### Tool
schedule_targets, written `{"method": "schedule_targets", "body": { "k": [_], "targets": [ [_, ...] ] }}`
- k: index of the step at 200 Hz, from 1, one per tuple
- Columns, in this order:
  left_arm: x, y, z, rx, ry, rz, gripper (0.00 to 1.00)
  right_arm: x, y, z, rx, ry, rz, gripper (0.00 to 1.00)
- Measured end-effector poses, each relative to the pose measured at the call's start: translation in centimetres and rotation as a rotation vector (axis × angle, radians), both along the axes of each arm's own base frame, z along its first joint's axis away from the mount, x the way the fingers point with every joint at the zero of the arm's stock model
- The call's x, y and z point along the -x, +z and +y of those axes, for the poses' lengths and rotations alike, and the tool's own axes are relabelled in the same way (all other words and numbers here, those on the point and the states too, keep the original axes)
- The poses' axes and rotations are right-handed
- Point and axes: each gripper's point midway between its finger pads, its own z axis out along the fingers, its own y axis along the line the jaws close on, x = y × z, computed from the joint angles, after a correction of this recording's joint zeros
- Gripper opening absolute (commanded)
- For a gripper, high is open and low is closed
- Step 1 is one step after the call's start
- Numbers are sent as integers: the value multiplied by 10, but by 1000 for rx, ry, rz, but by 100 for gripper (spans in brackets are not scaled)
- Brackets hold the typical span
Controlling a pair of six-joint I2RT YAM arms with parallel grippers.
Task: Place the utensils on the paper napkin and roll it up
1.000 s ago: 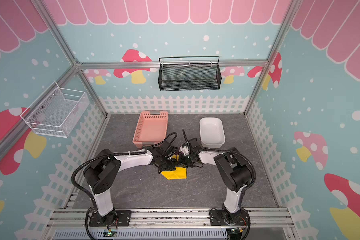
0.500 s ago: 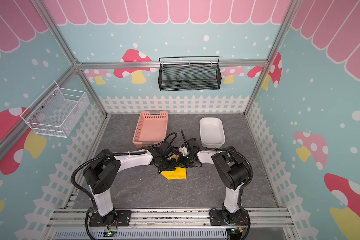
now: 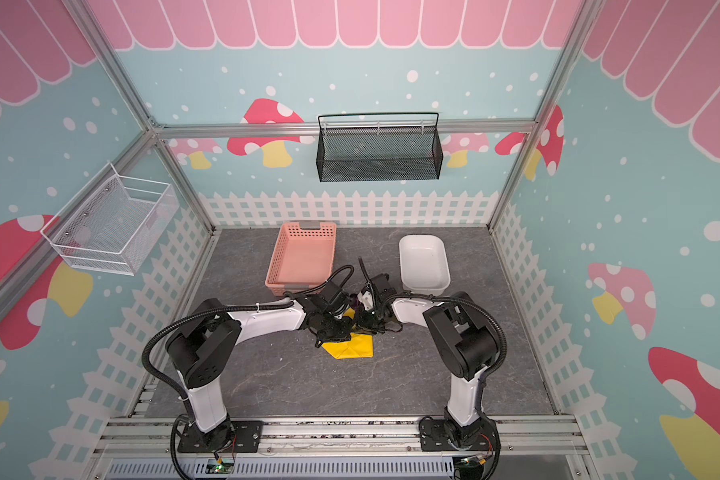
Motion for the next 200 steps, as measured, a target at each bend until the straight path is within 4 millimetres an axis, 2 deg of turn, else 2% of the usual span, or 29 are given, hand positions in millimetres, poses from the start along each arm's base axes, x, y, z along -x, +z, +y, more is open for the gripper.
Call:
{"method": "schedule_targets", "body": {
  "k": [72,141,200],
  "targets": [
    [0,0,0,0,1,0,0,0,3,-1,3,0,-2,25],
    [1,0,1,17,0,-12,0,-8,37,3,-33,-7,-64,25],
    [2,0,0,28,-2,-4,0,-4,36,1,-23,-7,-49,25]
  ]
}}
